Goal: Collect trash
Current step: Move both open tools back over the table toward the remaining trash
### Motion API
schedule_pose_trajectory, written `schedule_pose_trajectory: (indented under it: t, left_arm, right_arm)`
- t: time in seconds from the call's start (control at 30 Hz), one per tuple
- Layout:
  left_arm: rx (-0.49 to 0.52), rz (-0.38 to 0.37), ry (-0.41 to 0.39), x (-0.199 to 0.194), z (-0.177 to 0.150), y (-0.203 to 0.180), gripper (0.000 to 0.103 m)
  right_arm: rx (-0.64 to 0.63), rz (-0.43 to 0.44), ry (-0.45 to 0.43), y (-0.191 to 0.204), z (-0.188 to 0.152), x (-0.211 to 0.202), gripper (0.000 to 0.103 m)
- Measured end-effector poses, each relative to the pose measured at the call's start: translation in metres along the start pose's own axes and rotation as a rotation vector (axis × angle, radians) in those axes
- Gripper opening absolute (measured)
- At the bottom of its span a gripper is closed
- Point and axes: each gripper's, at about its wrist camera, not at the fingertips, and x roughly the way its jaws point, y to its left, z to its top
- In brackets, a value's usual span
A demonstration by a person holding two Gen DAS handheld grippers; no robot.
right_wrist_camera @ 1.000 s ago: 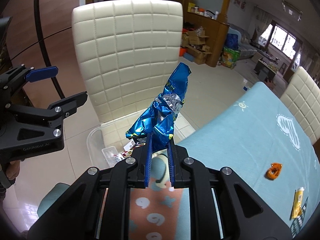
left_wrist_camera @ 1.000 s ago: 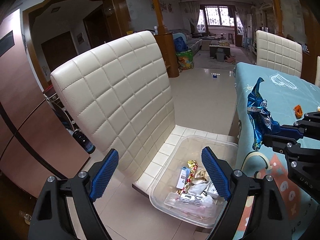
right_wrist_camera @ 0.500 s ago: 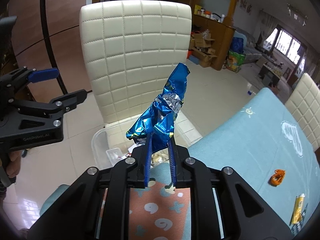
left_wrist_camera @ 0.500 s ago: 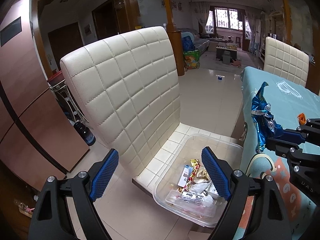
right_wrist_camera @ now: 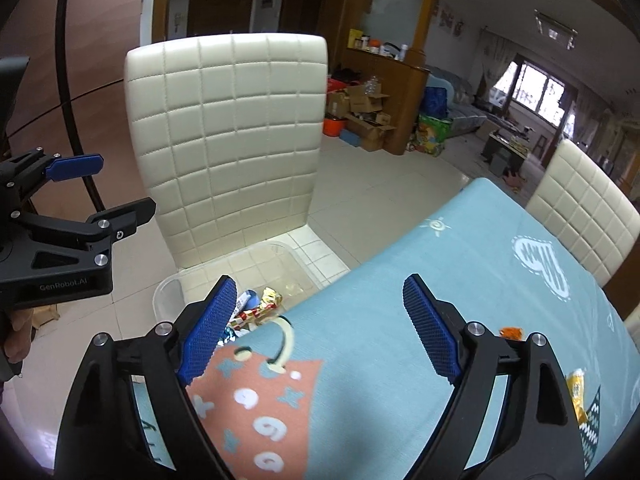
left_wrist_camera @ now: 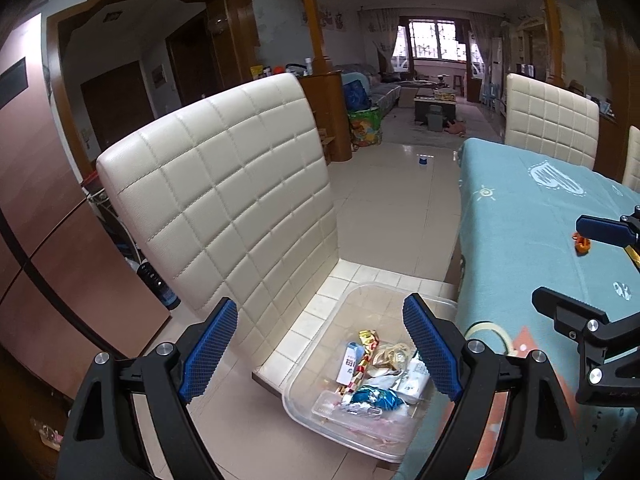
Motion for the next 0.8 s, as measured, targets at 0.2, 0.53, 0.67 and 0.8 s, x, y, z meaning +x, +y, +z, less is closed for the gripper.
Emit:
schedule_pose_trajectory:
  t: [0.2, 0.53, 0.67, 0.8]
  left_arm:
    - [0.03, -0.057, -0.003, -0.002, 0.011, -0.031, 0.083]
    - [0.151, -0.202, -0.021, -0.013, 0.028, -0.124, 0.083]
    - [0.192, -0.249, -0.014, -0.014, 0.036, -0.163, 0.083]
    - [0.19, -0.318, 0.016, -0.008, 0.046, -0.199, 0.083]
  right_arm:
    - [0.041, -0.04, -0.011, -0.029, -0.015, -0.018, 0.087]
    - [0.208, -0.182, 0.007, -0.12, -0.065, -0.056, 0.097]
    - [0.297, -0.222, 0.009, -0.163, -0.091, -0.07, 0.099]
    - [0.352, -0.264, 0.027, -0.199, -0.113, -0.078, 0.099]
